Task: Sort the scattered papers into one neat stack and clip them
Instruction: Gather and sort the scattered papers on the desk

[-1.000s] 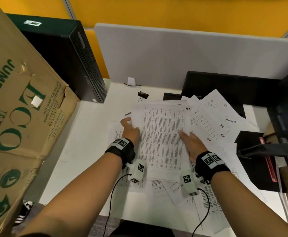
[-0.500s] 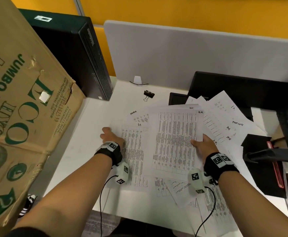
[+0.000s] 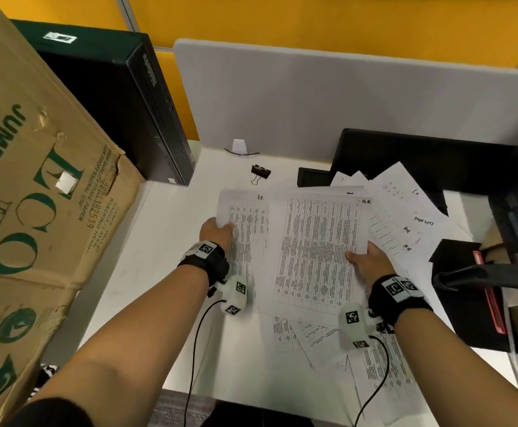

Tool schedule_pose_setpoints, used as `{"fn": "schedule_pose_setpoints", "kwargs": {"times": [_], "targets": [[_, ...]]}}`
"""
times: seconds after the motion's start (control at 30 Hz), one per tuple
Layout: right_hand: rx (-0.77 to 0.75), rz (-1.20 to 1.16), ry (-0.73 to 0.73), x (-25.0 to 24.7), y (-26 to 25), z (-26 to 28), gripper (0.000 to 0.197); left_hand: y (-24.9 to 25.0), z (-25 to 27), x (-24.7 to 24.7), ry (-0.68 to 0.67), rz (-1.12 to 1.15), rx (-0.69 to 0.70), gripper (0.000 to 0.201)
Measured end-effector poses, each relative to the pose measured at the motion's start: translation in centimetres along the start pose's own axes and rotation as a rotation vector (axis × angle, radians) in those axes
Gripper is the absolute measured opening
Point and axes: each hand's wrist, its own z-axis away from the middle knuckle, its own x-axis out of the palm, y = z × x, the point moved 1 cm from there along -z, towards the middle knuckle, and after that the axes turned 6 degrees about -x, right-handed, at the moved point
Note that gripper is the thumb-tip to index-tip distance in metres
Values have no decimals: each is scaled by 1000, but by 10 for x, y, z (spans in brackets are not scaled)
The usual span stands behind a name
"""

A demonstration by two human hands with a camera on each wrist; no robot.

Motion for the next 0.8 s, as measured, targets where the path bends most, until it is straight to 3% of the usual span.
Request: {"fn": "schedule_pose_setpoints", "kwargs": {"times": [0.07, 0.2, 0.33, 0.57, 0.73, 0.8], "targets": [[7, -22, 3, -2, 1, -2, 24, 8, -3, 6, -23, -65, -22, 31], [16, -12, -2, -3, 1, -6, 24, 19, -14, 13, 2, -419, 22, 42], [3, 3, -14, -3, -2, -8, 31, 26, -37, 9, -47, -377, -16, 71], [8, 24, -14, -6, 0, -10, 32, 34, -30, 5, -156, -94, 5, 44], [28, 8, 2, -6, 1, -7, 26, 15, -10, 9, -167, -73, -81, 46], [33, 13, -2, -5, 1, -5, 25, 12, -3, 9, -150, -108, -47, 32]]}}
